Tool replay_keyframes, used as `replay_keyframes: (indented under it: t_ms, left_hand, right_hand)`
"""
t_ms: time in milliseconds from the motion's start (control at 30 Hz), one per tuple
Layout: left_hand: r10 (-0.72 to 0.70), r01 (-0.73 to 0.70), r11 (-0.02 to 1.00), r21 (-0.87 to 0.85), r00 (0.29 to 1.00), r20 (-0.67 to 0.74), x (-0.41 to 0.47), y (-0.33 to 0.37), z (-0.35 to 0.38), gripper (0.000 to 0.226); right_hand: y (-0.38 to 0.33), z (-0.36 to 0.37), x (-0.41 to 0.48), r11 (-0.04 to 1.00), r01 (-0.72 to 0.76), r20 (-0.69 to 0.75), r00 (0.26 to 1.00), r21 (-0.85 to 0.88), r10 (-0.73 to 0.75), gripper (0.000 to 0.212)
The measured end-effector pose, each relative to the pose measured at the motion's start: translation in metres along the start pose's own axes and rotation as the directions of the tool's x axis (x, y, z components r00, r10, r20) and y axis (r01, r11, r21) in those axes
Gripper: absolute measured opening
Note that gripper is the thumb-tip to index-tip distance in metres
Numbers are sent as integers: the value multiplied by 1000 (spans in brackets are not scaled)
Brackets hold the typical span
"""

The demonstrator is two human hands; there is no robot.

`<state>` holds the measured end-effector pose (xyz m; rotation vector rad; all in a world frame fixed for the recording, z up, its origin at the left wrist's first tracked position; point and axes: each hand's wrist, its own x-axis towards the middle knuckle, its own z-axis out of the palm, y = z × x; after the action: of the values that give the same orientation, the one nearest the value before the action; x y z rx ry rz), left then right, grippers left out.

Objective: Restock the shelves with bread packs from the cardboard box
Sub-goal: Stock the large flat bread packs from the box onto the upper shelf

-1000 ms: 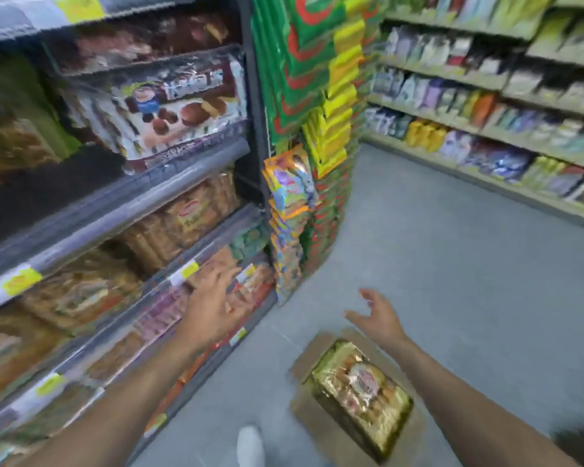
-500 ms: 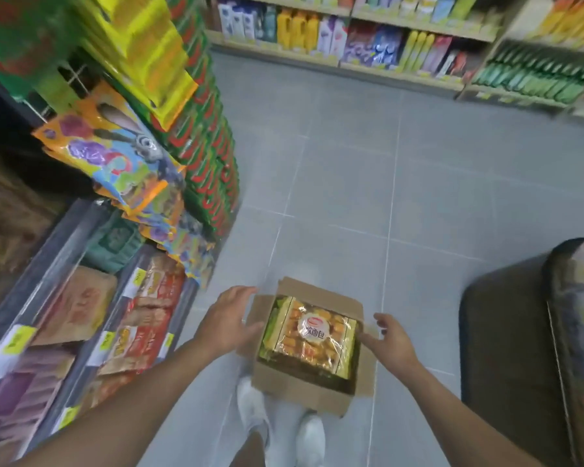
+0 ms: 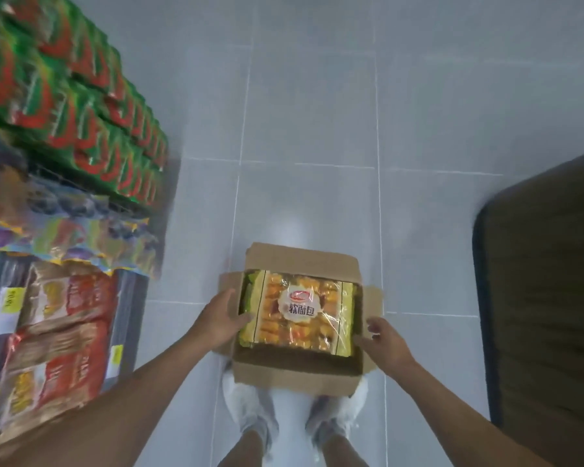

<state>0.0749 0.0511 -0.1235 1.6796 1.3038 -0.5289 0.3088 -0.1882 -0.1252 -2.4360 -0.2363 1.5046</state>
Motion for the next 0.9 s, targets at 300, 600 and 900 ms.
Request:
replay_keyframes:
  t_ms: [300,600,900]
  left_hand:
    - [-146,157,981,-109,983,107,135,-50,88,49]
    - [-111,105,985,136,993,39,198,-61,110,23]
    - [-247,287,911,-296,955,164,205,-52,128,11]
  right_hand:
    - [39,66,161,986,-105,-3,994,131,107,39]
    - [58,107,227,910,-210,-26,972,356,235,29]
    - [66,117,232,849,-251,16,961,466,275,49]
